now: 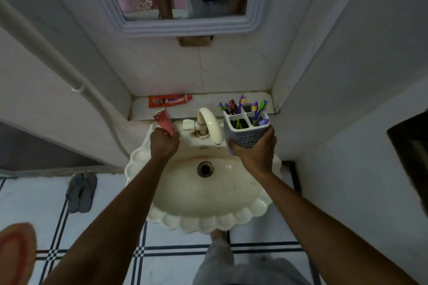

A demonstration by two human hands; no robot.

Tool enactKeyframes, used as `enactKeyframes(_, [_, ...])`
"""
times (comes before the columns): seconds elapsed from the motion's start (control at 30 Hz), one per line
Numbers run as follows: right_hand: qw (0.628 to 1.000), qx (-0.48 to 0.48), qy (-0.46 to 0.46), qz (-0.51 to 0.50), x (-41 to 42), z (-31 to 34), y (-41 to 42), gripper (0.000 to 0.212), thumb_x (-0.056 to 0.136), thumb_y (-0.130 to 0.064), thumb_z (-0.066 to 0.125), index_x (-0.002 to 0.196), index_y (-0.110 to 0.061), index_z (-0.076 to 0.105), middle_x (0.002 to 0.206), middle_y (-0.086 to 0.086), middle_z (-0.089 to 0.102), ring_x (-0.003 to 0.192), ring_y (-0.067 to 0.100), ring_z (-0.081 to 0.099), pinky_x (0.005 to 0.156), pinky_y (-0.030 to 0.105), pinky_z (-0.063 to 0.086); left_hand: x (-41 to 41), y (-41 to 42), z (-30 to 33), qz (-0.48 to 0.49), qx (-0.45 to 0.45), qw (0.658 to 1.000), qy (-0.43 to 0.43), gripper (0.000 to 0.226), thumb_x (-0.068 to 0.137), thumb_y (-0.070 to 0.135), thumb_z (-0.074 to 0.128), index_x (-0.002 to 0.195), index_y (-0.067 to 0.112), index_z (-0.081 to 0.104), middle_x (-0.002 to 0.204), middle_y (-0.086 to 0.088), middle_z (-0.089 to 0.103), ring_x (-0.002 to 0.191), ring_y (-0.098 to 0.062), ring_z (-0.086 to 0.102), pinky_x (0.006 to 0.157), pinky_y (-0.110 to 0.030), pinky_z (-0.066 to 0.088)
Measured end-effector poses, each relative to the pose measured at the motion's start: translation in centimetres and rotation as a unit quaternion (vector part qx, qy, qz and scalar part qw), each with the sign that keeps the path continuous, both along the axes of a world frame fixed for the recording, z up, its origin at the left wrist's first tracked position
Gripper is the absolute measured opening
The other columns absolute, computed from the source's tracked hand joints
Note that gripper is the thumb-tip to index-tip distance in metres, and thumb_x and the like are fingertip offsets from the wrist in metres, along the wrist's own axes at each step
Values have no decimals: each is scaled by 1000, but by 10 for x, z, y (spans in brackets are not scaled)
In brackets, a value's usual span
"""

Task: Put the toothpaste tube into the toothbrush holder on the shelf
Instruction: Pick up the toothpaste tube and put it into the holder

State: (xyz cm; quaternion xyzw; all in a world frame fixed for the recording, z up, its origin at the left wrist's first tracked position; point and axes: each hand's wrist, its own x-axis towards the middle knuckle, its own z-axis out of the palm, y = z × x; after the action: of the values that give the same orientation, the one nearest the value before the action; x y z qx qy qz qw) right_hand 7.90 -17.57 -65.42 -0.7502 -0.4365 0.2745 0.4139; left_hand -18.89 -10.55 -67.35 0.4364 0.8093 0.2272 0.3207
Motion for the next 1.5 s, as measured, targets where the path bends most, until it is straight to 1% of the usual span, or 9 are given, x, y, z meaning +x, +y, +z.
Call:
enactKeyframes(0.13, [1000, -10, 4, -12, -8, -16, 12, 128, 57, -47, 108, 157, -12, 36, 153, 8, 53, 141, 26, 55, 106, 40, 59, -5, 13, -18, 26, -35, 999, 3, 63, 86, 51, 71, 124, 1, 71, 114, -20, 77, 109, -39, 73, 79, -32, 46])
enactKeyframes(0.27, [1000, -23, -4, -20, -11, -26, 16, 123, 61, -50, 105, 153, -10, 34, 152, 10, 55, 139, 27, 59, 98, 33, 56, -3, 14, -11, 73, -10, 997, -32, 44, 86, 48, 74, 103, 8, 83, 97, -15, 81, 94, -34, 77, 87, -31, 55])
enactKeyframes(0.4, [999, -36, -3, -17, -9, -29, 15, 133, 59, -59, 103, 157, -9, 29, 156, 10, 50, 141, 29, 56, 101, 43, 58, -5, 5, 18, 101, 45, 974, -195, 42, 92, 37, 77, 119, 3, 77, 107, -10, 79, 95, -25, 78, 86, -43, 67])
enactKeyframes(0.53, [999, -26, 34, 1, -5, -21, 9, 144, 56, -68, 101, 163, -15, 20, 158, 7, 46, 145, 27, 51, 108, 39, 55, 7, -5, 80, 53, 100, 950, -292, 26, 99, 29, 73, 119, 12, 76, 117, -11, 76, 112, -25, 68, 95, -39, 56])
enactKeyframes(0.67, [998, -46, 39, 36, 5, -8, 5, 143, 56, -71, 99, 164, -27, 15, 159, 4, 42, 148, 28, 48, 110, 47, 56, 44, -9, 138, -42, 141, 906, -397, 32, 97, 18, 75, 124, 2, 72, 121, -22, 75, 104, -26, 69, 89, -38, 53])
enactKeyframes(0.87, [992, -78, 12, 95, 15, 0, 5, 136, 62, -74, 92, 164, -32, 12, 156, 3, 42, 146, 28, 48, 103, 48, 60, 108, 3, 159, -145, 156, 937, -276, 77, 69, 27, 100, 133, 31, 57, 123, -5, 74, 117, -20, 73, 97, -42, 60])
enactKeyframes(1.1, [989, -86, -31, 118, 26, 8, 10, 139, 64, -79, 89, 167, -20, 16, 156, 5, 43, 144, 28, 50, 92, 41, 58, 170, 19, 137, -151, 195, 951, -187, 41, 82, 26, 92, 113, 13, 68, 108, -4, 76, 97, -16, 77, 85, -48, 66])
enactKeyframes(1.43, [988, -94, -43, 117, 29, 8, 15, 139, 63, -83, 85, 166, -19, 17, 156, 6, 44, 143, 29, 52, 94, 45, 62, 185, 33, 124, -204, 189, 957, -84, 49, 82, 34, 91, 118, 14, 65, 108, 8, 70, 103, -2, 68, 77, -17, 60])
enactKeyframes(1.5, [989, -88, -46, 110, 30, 10, 15, 138, 62, -85, 85, 165, -22, 19, 155, 5, 46, 141, 27, 54, 94, 45, 62, 183, 33, 125, -186, 189, 959, -96, 47, 85, 35, 89, 120, 14, 65, 108, 8, 71, 100, -4, 71, 77, -22, 62])
